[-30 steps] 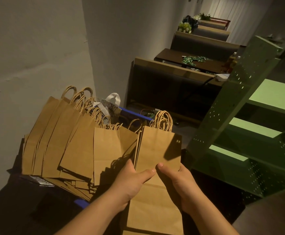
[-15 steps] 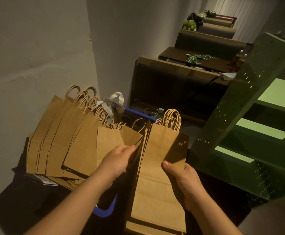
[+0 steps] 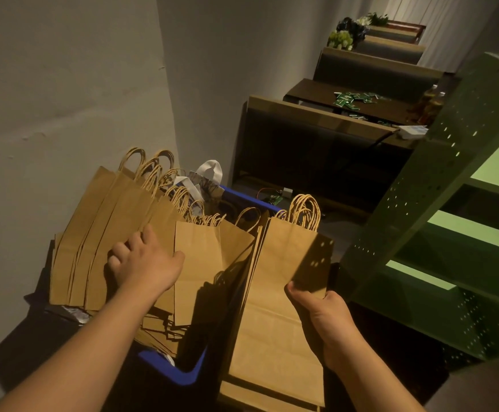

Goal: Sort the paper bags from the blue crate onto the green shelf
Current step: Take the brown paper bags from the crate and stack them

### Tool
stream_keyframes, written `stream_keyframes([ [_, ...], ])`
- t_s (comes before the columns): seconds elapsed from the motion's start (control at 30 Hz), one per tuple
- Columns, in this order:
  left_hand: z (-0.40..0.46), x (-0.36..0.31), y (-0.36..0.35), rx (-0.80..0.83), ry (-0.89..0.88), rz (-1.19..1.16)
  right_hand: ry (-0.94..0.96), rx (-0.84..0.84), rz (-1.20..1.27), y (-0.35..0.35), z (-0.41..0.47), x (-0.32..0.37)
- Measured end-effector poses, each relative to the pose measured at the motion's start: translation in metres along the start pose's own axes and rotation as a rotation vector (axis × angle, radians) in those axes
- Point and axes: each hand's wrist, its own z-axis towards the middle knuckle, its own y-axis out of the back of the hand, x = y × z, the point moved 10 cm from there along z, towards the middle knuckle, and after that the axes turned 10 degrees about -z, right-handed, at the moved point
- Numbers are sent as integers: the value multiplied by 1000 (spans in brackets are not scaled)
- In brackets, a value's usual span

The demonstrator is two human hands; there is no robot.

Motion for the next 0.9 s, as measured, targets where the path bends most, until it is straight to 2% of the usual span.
stream_keyframes([
  [0.23, 1, -15, -1, -37, -118, 100, -18, 3, -6, 1, 2, -3],
  [0.4, -3, -18, -14, -20, -163, 63, -11, -2, -9, 2, 3, -5],
  [0.5, -8, -17, -17, -60, -182, 192, -24, -8, -7, 3, 4, -7],
  [0.9, -24, -20, -61, 143, -244, 505, -46, -17, -31, 3, 4, -9],
])
